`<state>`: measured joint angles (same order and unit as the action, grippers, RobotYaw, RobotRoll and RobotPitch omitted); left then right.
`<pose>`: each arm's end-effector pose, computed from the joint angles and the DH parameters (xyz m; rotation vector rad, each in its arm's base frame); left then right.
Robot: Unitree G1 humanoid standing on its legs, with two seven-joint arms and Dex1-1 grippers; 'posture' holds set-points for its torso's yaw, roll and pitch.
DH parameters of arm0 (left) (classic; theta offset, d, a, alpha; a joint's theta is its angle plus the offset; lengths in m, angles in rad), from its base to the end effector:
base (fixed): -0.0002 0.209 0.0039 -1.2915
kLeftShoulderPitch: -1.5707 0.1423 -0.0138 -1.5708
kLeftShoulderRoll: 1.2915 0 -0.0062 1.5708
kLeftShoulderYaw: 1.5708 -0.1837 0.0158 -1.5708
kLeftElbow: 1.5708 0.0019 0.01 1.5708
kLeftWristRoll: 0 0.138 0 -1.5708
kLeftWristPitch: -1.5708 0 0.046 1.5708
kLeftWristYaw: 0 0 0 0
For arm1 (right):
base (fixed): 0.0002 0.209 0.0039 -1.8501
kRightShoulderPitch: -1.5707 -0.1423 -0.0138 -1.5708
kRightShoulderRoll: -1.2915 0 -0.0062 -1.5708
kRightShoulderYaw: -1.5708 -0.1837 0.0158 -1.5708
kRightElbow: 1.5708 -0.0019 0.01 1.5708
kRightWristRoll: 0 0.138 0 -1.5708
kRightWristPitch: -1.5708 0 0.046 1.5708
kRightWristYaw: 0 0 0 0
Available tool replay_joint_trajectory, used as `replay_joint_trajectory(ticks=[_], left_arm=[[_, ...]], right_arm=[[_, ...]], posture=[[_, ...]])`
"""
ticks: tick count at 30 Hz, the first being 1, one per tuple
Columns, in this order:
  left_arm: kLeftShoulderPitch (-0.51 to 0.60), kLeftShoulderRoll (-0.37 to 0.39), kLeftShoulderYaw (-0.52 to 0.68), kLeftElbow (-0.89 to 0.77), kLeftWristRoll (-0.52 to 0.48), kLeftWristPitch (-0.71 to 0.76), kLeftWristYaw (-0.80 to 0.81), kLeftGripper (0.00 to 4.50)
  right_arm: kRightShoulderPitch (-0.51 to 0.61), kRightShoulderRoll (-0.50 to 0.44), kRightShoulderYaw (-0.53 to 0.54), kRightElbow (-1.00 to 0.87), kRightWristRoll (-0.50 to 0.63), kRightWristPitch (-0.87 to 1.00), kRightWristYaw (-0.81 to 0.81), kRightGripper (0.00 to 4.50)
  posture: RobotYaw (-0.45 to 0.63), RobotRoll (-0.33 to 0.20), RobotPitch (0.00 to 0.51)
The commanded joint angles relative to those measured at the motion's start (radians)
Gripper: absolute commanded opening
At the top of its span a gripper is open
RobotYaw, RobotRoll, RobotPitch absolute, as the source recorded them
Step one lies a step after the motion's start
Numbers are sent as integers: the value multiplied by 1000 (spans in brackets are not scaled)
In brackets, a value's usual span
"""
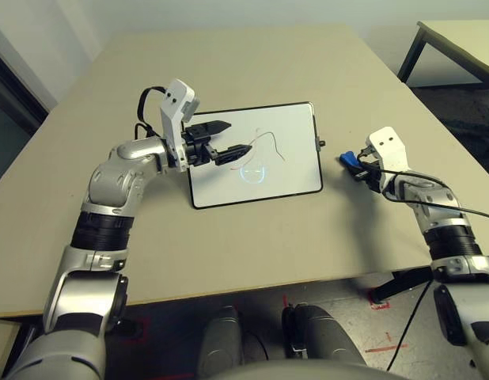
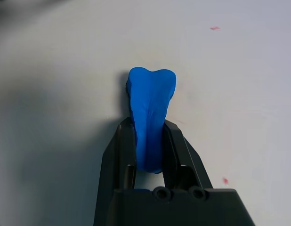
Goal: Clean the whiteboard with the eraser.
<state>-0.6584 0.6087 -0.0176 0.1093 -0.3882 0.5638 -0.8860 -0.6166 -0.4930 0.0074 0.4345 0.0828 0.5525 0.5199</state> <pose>0.2983 0.2261 0.1975 0.1979 0.1123 -0.8956 0.3070 -0.2409 0.1249 -0.2524 0.4293 0.3393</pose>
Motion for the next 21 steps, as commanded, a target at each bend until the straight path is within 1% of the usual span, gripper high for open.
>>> replay_joint_trajectory(ticks=[1,3,5,7,10,12,16,21], left_arm=[[-10,2,-26,-1,14,7,-26,4500],[-12,6,-41,-5,20,17,-44,4500],[-17,9,-55,-2,26,20,-59,4500],[-23,10,-65,3,26,29,-71,4500],[-32,17,-91,2,32,52,-97,4500],[-34,20,-103,0,39,55,-109,4500],[-33,18,-123,-15,61,40,-120,4500],[-32,14,-111,-56,53,62,-110,4500]], right_arm=[[-96,-20,-16,-119,24,80,20,742],[-157,-27,41,-236,40,174,84,742],[-196,-32,97,-323,51,261,134,714],[-220,-34,147,-387,56,325,166,692],[-241,-29,256,-468,52,411,212,692],[-243,-20,295,-480,48,444,218,692],[-223,-9,410,-446,1,445,217,691],[-206,19,484,-392,-42,425,209,690]], posture=[[-80,0,63],[-93,0,58],[-99,0,55],[-103,0,50],[-104,0,48],[-104,0,47],[-89,0,45],[-67,0,47]])
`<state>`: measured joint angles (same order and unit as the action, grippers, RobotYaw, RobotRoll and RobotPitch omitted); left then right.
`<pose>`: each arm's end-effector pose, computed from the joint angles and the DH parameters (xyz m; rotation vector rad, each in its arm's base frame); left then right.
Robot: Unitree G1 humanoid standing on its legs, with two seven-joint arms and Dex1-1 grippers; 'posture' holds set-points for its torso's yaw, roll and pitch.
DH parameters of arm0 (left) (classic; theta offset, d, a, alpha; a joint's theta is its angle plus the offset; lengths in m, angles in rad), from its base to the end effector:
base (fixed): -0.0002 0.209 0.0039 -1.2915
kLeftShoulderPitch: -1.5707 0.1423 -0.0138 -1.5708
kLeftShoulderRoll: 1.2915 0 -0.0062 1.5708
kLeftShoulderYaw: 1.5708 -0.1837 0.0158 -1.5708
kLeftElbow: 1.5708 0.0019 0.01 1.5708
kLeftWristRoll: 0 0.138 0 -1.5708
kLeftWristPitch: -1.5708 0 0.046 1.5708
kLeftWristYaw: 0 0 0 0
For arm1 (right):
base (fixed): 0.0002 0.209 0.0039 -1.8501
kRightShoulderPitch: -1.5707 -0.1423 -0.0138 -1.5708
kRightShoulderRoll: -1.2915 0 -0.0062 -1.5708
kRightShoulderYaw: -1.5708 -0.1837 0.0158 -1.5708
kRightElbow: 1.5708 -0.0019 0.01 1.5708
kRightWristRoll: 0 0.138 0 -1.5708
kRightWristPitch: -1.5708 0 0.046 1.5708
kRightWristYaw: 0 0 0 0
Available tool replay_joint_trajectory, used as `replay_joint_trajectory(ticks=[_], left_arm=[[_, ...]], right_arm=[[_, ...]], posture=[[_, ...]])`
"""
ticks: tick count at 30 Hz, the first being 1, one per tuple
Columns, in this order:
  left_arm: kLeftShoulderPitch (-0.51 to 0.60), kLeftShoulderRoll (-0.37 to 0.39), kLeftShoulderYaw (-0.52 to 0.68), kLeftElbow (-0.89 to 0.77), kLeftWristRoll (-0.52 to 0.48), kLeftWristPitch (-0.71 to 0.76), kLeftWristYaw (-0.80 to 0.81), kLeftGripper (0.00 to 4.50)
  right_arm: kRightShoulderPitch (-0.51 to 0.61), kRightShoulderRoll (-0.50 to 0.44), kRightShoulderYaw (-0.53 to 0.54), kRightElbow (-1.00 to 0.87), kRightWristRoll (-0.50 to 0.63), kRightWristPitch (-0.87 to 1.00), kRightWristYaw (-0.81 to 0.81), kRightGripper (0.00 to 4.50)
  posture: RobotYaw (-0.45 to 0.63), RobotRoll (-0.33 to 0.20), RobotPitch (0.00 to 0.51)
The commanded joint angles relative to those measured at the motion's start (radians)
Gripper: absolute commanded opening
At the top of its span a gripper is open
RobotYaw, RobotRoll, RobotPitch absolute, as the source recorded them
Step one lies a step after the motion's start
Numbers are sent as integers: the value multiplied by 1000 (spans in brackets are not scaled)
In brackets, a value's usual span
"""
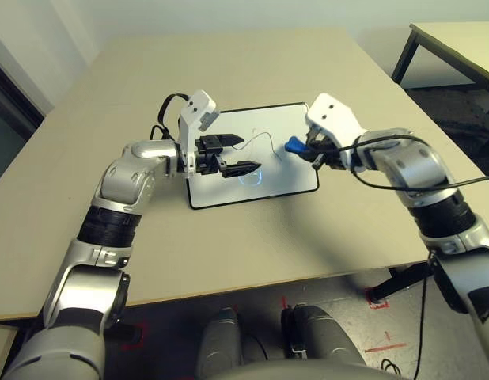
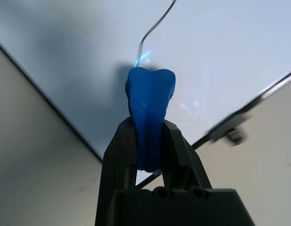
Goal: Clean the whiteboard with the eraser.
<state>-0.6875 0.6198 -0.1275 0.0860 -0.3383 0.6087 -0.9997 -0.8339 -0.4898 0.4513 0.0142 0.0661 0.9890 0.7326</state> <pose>0.3009 0.2086 0.1967 0.2861 0.2208 -1.0513 0.3027 -0.1311 0.1896 -0.5989 0.5073 0.8229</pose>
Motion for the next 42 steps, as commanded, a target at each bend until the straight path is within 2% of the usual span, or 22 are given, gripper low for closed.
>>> replay_joint_trajectory(ticks=[1,7,14,26,29,34,37,39,42], left_arm=[[-1,2,3,-39,0,23,7,4500],[11,7,12,-71,-6,48,23,4500],[31,16,13,-102,-16,90,35,4500],[34,32,19,-97,-19,104,41,4500],[30,31,19,-92,-19,103,42,4500],[29,38,22,-79,-18,104,39,4500],[32,47,26,-68,-18,120,41,4500],[33,54,34,-55,-16,125,46,4500],[30,65,51,-41,-15,123,50,4500]], right_arm=[[10,22,46,35,-30,-15,-3,690],[-27,79,58,132,-77,-75,-18,689],[-133,142,30,288,-133,-173,-45,644],[14,77,134,16,-156,-29,38,640],[-34,77,119,95,-173,-73,30,640],[-218,134,54,375,-192,-216,-29,637],[-288,162,38,508,-205,-285,-39,635],[-299,174,39,523,-212,-294,-29,635],[-254,171,71,414,-215,-237,23,622]], posture=[[-67,0,47],[-52,0,49],[-46,0,55],[-53,0,67],[-55,0,69],[-58,0,69],[-58,0,69],[-58,0,69],[-51,0,71]])
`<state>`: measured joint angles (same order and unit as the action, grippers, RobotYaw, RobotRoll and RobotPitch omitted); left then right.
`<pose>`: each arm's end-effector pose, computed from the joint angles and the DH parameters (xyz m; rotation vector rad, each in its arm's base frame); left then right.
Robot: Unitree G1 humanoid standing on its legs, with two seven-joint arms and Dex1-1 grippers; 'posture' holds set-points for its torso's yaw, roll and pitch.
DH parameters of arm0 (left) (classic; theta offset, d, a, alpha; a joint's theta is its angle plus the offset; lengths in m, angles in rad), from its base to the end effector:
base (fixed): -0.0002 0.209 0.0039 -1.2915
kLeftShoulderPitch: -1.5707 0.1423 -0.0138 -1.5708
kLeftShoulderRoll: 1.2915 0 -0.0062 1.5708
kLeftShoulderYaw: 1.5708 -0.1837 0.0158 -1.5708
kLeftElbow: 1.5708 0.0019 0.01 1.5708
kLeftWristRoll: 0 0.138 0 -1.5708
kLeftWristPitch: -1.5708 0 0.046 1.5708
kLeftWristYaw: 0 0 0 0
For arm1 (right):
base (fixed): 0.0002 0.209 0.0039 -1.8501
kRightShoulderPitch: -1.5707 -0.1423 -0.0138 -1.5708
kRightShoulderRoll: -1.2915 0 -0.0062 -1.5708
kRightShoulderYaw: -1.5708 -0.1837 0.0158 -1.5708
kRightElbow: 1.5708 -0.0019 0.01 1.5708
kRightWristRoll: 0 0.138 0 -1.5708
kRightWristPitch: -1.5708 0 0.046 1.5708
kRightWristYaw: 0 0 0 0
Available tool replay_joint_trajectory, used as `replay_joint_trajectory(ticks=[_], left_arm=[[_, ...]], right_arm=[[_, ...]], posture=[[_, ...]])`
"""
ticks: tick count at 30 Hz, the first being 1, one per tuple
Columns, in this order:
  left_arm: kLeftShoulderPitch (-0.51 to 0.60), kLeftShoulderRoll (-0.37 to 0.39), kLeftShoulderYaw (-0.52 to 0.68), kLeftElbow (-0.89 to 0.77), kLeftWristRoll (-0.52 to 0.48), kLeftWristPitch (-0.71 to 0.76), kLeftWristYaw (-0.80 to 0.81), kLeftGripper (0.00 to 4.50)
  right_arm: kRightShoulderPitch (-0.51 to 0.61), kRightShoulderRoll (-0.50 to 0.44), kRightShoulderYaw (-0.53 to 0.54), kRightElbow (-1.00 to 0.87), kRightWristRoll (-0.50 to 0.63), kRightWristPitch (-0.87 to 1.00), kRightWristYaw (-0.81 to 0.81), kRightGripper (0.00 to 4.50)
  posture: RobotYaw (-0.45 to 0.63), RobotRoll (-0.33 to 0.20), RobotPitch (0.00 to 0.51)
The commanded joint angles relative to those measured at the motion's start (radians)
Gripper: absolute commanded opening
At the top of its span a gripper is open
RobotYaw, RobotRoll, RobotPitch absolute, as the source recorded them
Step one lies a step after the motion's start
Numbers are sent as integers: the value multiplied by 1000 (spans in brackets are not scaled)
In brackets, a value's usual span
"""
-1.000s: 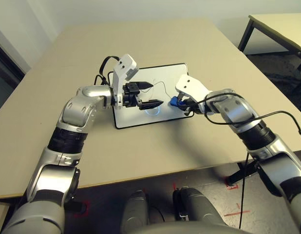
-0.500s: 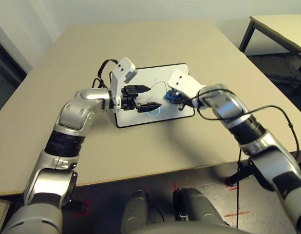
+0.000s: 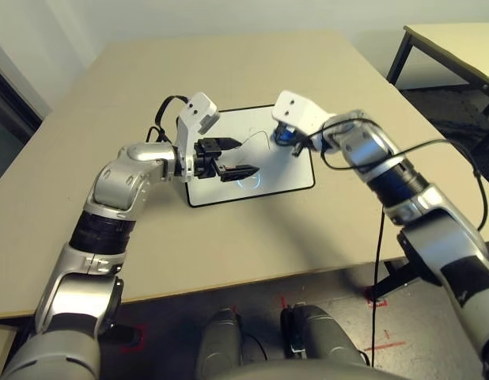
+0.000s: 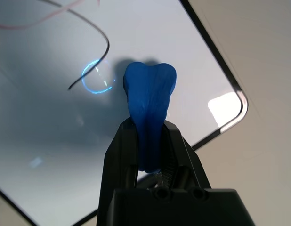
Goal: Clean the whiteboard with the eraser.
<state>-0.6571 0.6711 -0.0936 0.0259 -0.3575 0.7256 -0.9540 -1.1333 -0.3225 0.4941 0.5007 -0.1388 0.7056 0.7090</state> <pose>0.2919 0.2213 0.2001 0.2660 0.2914 -0.9616 0.3482 -0.0963 0.2226 -0.8022 0.3659 0.7270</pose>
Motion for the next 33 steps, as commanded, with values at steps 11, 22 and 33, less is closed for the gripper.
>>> replay_joint_trajectory(ticks=[11,22,33], left_arm=[[-18,41,39,56,7,0,-5,4500],[-13,42,36,48,3,9,-6,4500],[-9,51,41,38,-1,19,-5,4500]], right_arm=[[139,-65,124,-347,-47,183,150,617],[-5,20,88,-106,-74,45,115,617],[85,-26,148,-299,-93,152,190,617]], posture=[[-52,0,75],[-44,0,79],[-42,0,82]])
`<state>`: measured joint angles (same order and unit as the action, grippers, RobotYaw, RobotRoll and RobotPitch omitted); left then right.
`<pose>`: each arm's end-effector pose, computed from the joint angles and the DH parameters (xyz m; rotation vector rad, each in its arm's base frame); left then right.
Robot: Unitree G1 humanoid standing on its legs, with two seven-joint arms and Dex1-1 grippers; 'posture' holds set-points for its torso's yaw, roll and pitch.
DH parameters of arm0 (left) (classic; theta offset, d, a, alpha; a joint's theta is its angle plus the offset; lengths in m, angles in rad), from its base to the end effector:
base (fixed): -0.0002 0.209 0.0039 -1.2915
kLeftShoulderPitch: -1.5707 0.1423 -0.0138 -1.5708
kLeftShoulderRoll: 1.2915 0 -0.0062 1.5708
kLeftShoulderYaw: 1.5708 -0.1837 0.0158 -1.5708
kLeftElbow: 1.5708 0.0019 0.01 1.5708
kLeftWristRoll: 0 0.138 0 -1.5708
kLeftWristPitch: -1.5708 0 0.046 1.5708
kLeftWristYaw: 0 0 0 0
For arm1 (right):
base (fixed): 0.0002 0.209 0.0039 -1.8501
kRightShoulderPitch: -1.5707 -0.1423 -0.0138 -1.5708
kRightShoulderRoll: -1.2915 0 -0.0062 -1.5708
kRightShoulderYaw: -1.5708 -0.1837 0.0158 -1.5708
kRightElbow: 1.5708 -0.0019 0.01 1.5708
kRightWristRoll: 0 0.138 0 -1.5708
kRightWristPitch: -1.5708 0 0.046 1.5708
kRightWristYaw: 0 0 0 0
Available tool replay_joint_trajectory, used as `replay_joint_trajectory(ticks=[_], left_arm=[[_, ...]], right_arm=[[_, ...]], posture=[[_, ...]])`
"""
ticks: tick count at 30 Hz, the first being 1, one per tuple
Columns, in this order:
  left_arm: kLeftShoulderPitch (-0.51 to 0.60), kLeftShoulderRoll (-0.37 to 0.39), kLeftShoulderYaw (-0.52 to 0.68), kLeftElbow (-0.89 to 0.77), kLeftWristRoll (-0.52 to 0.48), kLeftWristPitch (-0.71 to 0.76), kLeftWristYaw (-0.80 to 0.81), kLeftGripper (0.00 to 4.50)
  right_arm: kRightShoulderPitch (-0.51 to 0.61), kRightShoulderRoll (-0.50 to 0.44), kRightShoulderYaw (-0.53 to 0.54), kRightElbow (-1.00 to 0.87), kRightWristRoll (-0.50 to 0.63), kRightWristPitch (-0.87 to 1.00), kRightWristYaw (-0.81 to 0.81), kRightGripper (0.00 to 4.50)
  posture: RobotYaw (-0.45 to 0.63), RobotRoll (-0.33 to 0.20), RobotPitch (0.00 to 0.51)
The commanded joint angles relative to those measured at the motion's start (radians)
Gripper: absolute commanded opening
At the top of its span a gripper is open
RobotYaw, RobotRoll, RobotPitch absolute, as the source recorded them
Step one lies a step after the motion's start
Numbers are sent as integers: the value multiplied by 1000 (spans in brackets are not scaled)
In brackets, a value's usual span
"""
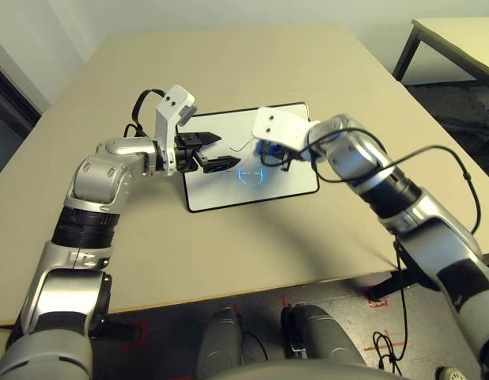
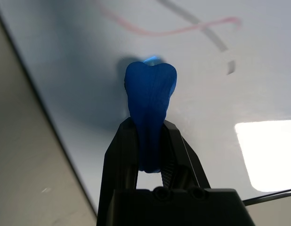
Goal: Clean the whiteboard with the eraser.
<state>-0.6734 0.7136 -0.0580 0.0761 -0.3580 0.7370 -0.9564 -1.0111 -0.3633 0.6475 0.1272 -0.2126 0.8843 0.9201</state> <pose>0.2929 0.2390 0.2070 0.2534 0.3071 -0.8903 0.3102 -0.0737 0.2097 -0.9484 0.4425 0.9630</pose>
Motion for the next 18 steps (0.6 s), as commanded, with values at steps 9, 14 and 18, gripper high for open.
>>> replay_joint_trajectory(ticks=[9,14,18], left_arm=[[10,11,4,-12,0,4,-3,4500],[15,14,6,-21,-3,9,-2,4500],[11,16,4,-18,-2,8,-5,4500]], right_arm=[[-232,96,-103,491,-32,-242,-134,617],[-117,58,-48,272,-40,-144,-43,617],[-30,25,-9,88,-50,-55,10,617]], posture=[[-34,0,76],[-31,0,74],[-33,0,73]])
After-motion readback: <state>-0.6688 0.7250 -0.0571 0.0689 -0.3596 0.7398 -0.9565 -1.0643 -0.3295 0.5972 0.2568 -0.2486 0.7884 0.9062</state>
